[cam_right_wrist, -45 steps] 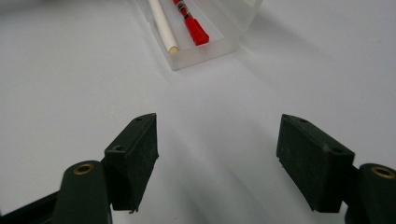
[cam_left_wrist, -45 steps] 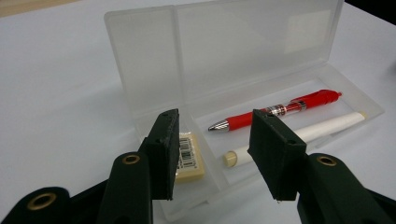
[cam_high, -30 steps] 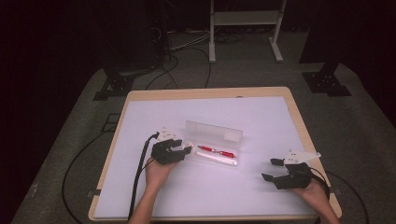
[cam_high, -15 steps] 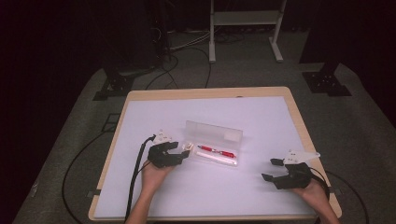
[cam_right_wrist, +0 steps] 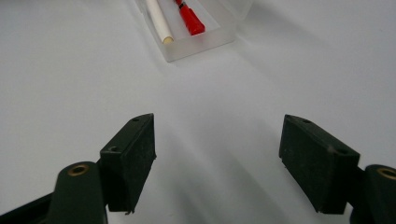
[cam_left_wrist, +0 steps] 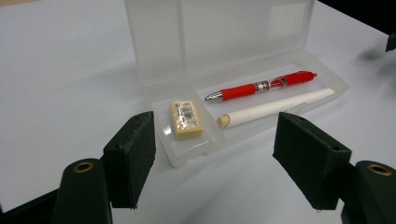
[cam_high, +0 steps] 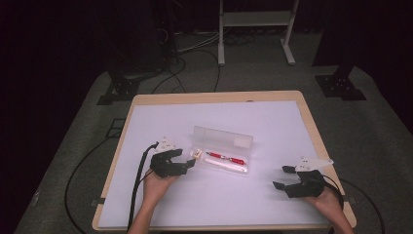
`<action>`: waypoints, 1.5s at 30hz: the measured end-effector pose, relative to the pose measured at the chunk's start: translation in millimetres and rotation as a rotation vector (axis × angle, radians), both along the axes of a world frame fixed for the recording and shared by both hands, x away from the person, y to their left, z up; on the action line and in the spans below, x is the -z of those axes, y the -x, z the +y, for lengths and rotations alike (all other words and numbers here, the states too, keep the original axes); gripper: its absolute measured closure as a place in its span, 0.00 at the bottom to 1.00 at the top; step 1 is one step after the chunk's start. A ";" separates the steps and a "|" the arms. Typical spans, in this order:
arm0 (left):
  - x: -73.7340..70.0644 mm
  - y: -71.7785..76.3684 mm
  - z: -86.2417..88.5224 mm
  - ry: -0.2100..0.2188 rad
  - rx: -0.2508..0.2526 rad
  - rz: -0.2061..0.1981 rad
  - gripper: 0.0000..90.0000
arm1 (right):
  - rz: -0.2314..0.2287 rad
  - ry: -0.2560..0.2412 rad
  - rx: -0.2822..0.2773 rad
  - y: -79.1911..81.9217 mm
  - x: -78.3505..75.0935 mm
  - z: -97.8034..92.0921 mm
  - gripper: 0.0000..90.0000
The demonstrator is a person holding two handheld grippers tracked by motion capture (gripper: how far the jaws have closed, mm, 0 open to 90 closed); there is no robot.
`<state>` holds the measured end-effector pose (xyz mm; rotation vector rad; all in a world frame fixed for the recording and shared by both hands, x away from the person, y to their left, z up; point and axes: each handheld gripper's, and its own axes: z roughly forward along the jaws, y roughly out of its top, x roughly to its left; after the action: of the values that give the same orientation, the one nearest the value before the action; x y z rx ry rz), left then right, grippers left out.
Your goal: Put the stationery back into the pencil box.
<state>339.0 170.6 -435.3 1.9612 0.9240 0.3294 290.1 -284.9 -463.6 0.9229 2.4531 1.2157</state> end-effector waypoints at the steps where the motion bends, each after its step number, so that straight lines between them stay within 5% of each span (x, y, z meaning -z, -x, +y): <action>1: -0.2 0.5 0.6 0.001 0.000 -0.001 0.32 | 0.002 0.000 0.001 0.2 0.1 0.1 0.29; 45: -8.5 15.2 29.3 0.008 0.038 0.003 0.14 | 0.010 -0.002 0.025 1.0 2.6 -0.6 0.27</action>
<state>323.9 199.9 -426.8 1.9702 0.8874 0.3007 289.1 -285.5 -466.2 0.9604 2.4410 1.2078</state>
